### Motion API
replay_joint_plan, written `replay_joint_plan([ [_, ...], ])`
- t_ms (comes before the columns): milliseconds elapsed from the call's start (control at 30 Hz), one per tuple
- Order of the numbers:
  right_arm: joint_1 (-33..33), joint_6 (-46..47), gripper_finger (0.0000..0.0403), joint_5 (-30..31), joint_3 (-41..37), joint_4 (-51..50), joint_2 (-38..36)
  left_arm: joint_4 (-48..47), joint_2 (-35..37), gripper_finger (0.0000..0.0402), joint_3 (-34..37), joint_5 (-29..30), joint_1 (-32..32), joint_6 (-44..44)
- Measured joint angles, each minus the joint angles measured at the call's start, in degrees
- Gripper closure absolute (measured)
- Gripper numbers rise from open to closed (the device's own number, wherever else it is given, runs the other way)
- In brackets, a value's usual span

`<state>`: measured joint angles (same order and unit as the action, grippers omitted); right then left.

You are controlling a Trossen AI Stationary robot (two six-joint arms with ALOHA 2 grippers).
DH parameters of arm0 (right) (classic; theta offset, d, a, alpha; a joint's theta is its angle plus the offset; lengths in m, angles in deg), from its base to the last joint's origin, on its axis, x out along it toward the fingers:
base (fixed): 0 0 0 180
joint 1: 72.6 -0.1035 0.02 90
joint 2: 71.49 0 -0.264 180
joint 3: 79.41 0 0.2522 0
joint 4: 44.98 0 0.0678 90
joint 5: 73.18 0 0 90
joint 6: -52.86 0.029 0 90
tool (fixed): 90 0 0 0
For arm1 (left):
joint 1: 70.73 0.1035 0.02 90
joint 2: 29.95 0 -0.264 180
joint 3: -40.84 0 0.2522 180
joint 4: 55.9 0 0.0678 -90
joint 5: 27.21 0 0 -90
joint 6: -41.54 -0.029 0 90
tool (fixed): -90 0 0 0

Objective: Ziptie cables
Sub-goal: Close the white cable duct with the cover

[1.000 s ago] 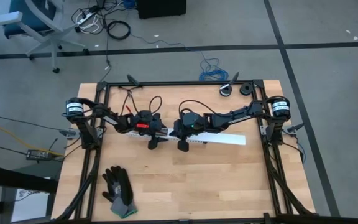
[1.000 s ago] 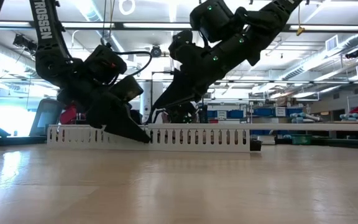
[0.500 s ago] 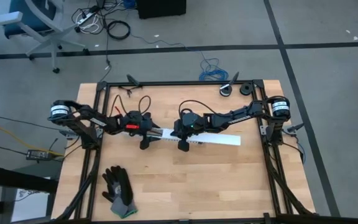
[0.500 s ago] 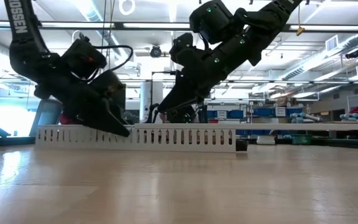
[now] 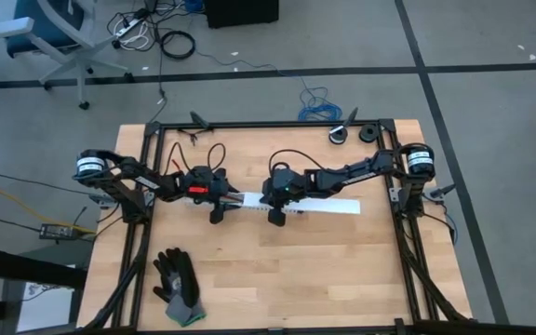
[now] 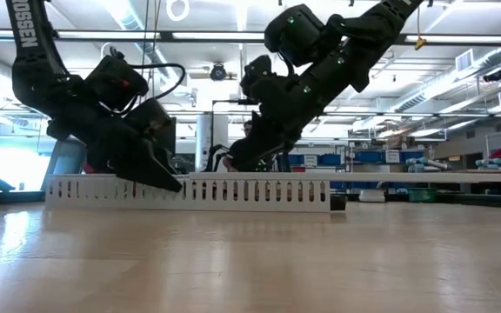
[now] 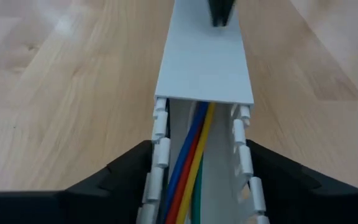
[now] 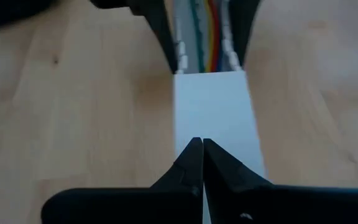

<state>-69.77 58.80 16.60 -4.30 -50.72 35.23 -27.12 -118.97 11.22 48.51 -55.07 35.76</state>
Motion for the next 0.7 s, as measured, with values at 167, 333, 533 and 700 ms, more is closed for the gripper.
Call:
replay_joint_plan([
  [167, 2.2, 2.0, 0.0403, -4.2, 1.7, 0.7, 3.9, 0.0, 0.0, 0.0169, 0.0, 0.1, 0.0, 0.0],
  [333, 2.8, 0.3, 0.0403, -7.5, 8.3, 3.6, 11.2, 0.3, 0.0, 0.0171, 0.0, 0.0, 0.0, 0.2],
  [533, 2.8, -4.9, 0.0403, -7.1, 9.7, 8.9, 10.7, 1.8, -0.1, 0.0172, 0.0, 0.4, 0.0, 0.5],
  [700, 2.7, -6.1, 0.0403, -7.1, 9.8, 9.0, 7.6, 2.0, -0.1, 0.0168, -0.1, -0.4, 0.0, 1.7],
])
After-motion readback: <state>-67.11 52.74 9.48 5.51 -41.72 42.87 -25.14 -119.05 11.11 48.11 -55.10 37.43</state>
